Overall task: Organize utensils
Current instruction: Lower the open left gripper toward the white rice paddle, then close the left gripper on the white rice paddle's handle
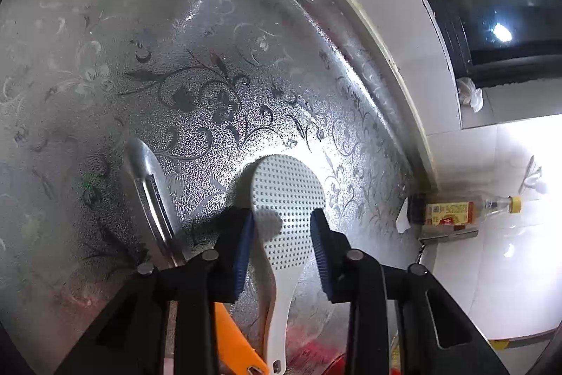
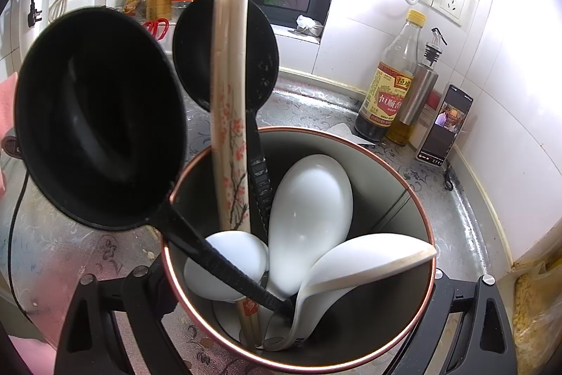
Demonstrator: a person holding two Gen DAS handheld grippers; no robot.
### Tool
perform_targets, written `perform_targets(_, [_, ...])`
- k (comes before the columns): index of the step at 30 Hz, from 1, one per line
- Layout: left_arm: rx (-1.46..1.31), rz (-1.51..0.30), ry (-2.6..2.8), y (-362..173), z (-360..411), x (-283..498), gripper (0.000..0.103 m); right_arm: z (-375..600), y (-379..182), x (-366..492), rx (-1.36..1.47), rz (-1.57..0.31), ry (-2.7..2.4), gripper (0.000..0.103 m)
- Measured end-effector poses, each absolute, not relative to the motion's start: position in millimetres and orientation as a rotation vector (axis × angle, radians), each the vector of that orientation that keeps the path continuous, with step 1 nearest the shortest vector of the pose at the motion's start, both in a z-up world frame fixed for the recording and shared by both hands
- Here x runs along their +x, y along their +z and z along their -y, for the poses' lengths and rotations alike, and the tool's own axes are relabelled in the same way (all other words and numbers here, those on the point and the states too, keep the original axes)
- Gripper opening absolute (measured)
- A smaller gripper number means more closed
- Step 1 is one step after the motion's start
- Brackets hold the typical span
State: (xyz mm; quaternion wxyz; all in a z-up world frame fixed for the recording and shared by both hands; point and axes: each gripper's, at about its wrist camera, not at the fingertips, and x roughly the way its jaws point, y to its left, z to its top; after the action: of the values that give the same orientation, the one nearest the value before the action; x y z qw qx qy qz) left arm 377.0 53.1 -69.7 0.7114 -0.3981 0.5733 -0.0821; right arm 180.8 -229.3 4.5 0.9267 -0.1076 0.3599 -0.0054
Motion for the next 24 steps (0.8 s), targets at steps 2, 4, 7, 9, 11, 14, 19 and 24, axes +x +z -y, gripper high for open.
perform_targets(2, [-0.901,-1.265,-0.189,-72,-54,378,0.028,229,4,181,-0.220,-0.738,-0.012,0.096])
perform_targets(4, [-0.916,-1.262,-0.194,-75,-55,378,0.021,229,5,181,-0.222,-0.738,-0.011,0.096])
perform_targets(7, [-0.948,-1.249,-0.212,-80,-54,378,0.010,228,5,181,-0.225,-0.740,-0.012,0.096])
perform_targets(9, [-0.973,-1.221,-0.240,-80,-54,376,0.007,228,5,181,-0.227,-0.740,-0.014,0.096])
perform_targets(11, [-0.984,-1.189,-0.275,-76,-52,375,0.004,227,5,181,-0.229,-0.741,-0.015,0.096])
perform_targets(14, [-0.973,-1.144,-0.315,-65,-49,373,0.003,226,5,181,-0.232,-0.743,-0.018,0.097])
perform_targets(19, [-0.887,-1.091,-0.345,-44,-41,366,0.003,227,4,182,-0.232,-0.742,-0.020,0.097])
perform_targets(24, [-0.840,-1.038,-0.322,-28,-46,350,0.003,227,4,181,-0.233,-0.742,-0.018,0.097])
